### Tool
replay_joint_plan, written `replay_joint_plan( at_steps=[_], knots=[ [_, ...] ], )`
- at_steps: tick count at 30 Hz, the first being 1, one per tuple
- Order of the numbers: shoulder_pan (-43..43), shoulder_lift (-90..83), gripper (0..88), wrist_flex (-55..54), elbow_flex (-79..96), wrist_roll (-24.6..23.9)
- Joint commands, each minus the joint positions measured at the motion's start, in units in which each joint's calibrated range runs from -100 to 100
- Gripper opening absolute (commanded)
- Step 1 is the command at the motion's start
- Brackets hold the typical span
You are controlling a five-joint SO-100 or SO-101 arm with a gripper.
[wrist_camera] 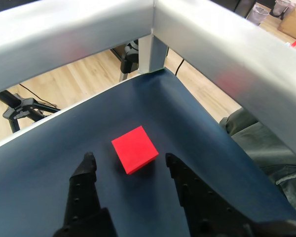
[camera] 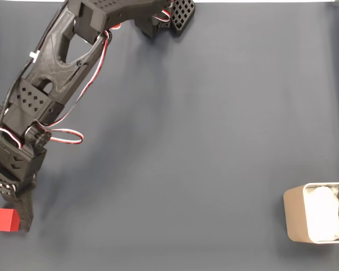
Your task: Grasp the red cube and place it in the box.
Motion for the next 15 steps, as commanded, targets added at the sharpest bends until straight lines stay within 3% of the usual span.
replay_joint_plan(
  at_steps=[1,15],
  knots=[
    [-0.03,0.28,34.3,-1.40,-4.75,-0.29],
    [-0.17,5.05,35.5,-2.88,-8.67,-1.86]
  ],
)
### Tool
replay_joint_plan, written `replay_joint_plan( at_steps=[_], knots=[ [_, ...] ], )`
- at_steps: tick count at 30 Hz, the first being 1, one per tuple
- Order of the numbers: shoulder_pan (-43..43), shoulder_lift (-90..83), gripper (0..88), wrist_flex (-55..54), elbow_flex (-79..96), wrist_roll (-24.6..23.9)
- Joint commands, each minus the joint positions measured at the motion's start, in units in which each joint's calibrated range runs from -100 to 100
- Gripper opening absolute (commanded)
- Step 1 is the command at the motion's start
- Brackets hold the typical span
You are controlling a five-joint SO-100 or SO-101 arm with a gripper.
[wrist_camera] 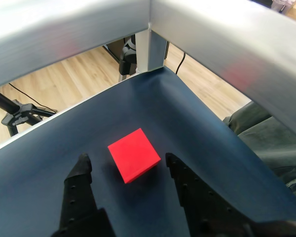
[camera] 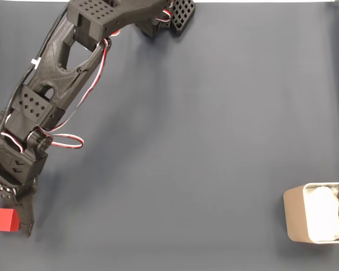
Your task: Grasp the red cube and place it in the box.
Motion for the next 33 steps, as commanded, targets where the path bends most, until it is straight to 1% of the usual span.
replay_joint_plan(
  at_steps=[1,15,23,33],
  knots=[
    [-0.24,-0.42,35.5,-1.69,-3.34,-0.83],
    [-2.23,-0.51,35.7,-2.02,-3.89,-2.83],
    [-3.79,-3.80,35.7,-1.61,-0.42,-3.76],
    [-4.22,-4.49,35.4,-1.45,-0.60,-3.08]
  ],
)
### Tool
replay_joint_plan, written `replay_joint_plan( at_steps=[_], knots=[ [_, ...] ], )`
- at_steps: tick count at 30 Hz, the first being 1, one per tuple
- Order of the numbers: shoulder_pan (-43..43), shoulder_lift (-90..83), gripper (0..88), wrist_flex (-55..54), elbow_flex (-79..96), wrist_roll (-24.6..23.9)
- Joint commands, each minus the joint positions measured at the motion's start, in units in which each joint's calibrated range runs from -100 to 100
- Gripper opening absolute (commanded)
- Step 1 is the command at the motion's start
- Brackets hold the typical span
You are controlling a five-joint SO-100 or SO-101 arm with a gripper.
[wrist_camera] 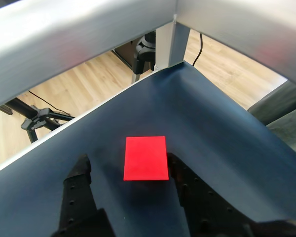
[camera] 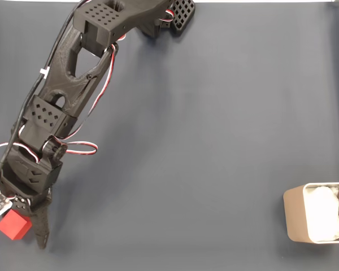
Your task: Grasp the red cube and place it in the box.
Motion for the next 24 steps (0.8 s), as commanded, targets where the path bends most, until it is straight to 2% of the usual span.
replay_joint_plan(
  at_steps=[1,5,16,24],
  knots=[
    [-0.66,-5.10,34.9,-0.25,-1.23,0.39],
    [-0.59,-5.28,30.5,-0.25,-1.23,0.63],
    [-0.17,-6.14,9.3,-0.17,-0.78,1.86],
    [-0.17,-7.53,1.1,0.56,0.04,2.88]
  ],
)
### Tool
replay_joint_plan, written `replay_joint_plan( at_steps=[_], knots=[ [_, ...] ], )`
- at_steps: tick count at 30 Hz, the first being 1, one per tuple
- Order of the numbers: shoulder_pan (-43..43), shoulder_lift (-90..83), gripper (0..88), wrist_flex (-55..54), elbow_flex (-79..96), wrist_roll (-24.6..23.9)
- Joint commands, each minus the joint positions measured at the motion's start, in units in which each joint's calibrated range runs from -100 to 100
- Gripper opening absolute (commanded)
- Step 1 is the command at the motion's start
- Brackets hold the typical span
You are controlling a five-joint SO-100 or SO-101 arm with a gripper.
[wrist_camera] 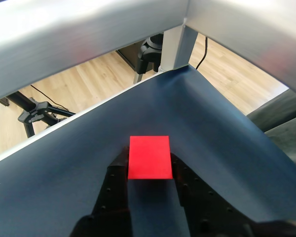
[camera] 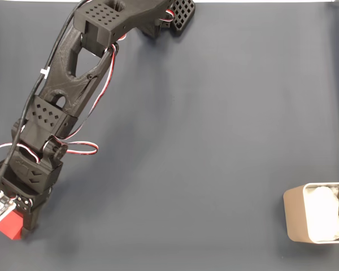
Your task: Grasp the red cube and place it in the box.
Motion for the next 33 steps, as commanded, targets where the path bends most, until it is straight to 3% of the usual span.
replay_joint_plan(
  at_steps=[1,15,33],
  knots=[
    [-0.16,-7.87,0.7,0.33,0.86,0.73],
    [-6.48,-29.54,0.0,3.77,19.20,1.47],
    [-28.64,-56.49,0.0,13.61,34.90,3.13]
  ],
)
